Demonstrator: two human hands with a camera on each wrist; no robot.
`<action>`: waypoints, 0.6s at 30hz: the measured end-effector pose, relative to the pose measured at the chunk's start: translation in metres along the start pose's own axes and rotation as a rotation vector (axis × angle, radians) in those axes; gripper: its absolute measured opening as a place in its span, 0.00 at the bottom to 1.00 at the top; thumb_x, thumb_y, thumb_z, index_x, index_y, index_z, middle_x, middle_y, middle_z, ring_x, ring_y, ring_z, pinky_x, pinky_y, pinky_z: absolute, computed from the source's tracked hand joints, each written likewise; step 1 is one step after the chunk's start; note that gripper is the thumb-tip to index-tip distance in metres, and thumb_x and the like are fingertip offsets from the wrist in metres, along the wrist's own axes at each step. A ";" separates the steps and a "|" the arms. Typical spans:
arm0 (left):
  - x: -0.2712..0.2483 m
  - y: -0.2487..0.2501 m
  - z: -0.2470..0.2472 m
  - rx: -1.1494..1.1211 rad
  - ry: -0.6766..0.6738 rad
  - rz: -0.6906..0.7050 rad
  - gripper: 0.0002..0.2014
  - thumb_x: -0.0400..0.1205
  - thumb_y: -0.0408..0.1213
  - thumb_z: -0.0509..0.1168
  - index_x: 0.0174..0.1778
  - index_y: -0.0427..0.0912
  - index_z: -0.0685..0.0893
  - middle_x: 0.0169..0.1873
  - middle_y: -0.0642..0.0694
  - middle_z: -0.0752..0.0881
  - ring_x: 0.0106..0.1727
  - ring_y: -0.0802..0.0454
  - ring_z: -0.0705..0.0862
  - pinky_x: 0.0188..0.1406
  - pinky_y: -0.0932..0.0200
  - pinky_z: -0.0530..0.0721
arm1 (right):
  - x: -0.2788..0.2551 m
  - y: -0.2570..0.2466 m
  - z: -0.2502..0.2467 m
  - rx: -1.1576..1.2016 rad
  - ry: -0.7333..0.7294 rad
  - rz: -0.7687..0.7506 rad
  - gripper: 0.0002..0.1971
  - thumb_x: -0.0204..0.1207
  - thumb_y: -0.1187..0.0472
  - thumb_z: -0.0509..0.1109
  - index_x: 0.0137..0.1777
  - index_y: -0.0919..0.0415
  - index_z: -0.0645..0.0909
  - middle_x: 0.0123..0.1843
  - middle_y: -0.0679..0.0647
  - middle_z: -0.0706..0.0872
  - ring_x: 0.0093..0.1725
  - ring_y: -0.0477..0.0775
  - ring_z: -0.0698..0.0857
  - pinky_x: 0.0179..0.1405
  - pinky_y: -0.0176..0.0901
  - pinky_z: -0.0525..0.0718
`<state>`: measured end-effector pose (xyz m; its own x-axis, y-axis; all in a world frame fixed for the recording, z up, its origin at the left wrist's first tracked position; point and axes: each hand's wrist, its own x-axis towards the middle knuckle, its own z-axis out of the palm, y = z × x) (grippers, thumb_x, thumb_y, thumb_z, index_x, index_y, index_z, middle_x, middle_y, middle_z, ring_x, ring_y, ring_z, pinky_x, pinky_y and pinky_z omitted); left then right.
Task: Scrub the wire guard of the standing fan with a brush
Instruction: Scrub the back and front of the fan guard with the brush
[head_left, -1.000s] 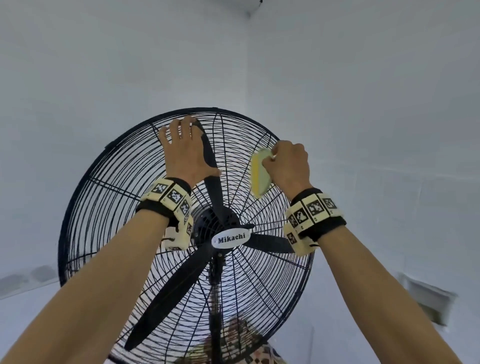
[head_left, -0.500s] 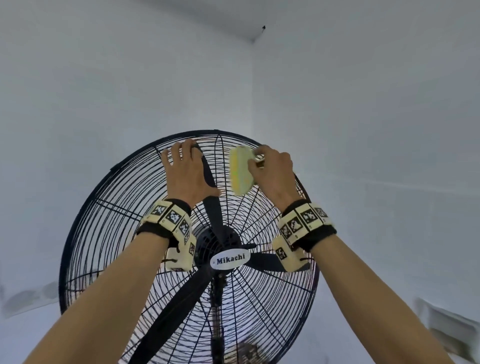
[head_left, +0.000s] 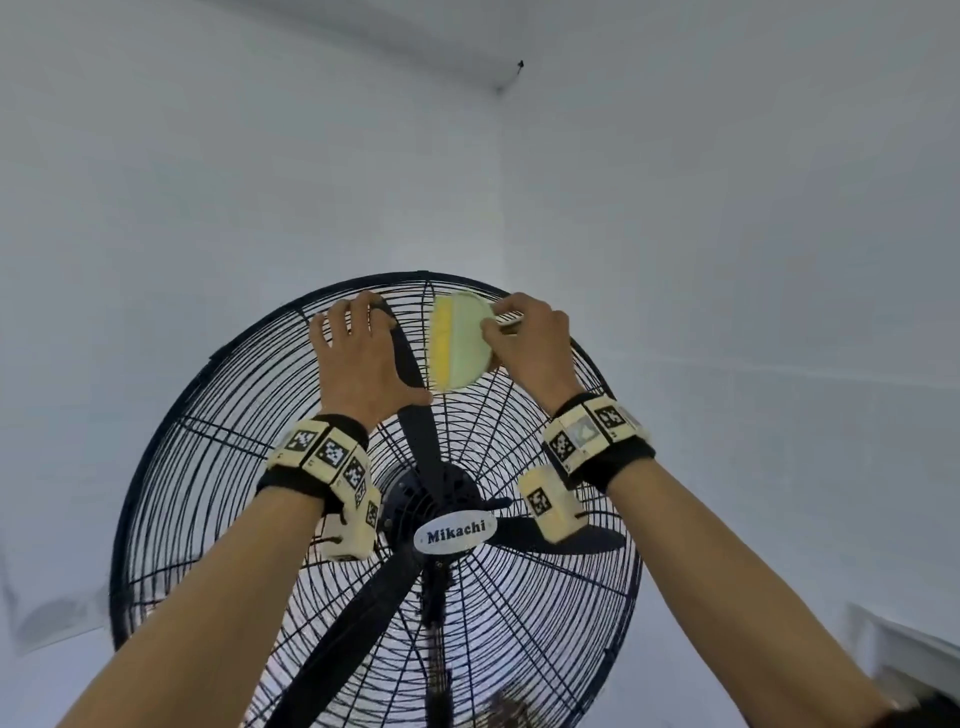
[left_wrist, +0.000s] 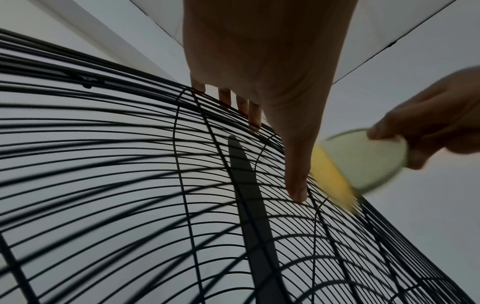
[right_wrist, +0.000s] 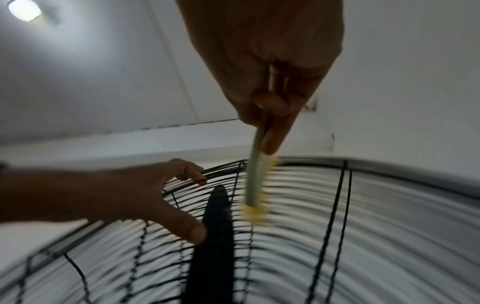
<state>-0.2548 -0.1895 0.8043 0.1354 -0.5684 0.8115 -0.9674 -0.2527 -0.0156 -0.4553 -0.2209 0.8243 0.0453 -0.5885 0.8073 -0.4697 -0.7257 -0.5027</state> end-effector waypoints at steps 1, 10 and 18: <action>0.000 -0.001 0.000 0.002 -0.004 0.000 0.56 0.57 0.73 0.82 0.76 0.44 0.75 0.83 0.43 0.64 0.85 0.37 0.59 0.85 0.33 0.54 | 0.003 0.003 0.000 -0.050 0.011 0.047 0.11 0.83 0.57 0.71 0.62 0.61 0.85 0.55 0.59 0.89 0.44 0.39 0.78 0.42 0.21 0.71; 0.000 0.002 -0.002 0.015 -0.007 -0.005 0.56 0.57 0.73 0.81 0.77 0.45 0.73 0.84 0.44 0.63 0.86 0.37 0.58 0.86 0.33 0.53 | 0.021 -0.006 -0.007 -0.022 -0.025 0.043 0.06 0.75 0.53 0.73 0.50 0.51 0.84 0.49 0.58 0.88 0.54 0.62 0.84 0.48 0.53 0.89; 0.001 -0.001 0.000 0.014 -0.022 -0.020 0.57 0.57 0.73 0.81 0.78 0.46 0.73 0.86 0.43 0.62 0.87 0.37 0.56 0.86 0.33 0.52 | 0.035 0.014 -0.027 -0.245 -0.020 0.140 0.13 0.82 0.59 0.71 0.62 0.66 0.82 0.62 0.64 0.82 0.62 0.63 0.79 0.50 0.44 0.72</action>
<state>-0.2538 -0.1895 0.8050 0.1598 -0.5799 0.7988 -0.9613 -0.2755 -0.0077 -0.4843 -0.2416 0.8540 -0.0193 -0.6855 0.7278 -0.6716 -0.5304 -0.5173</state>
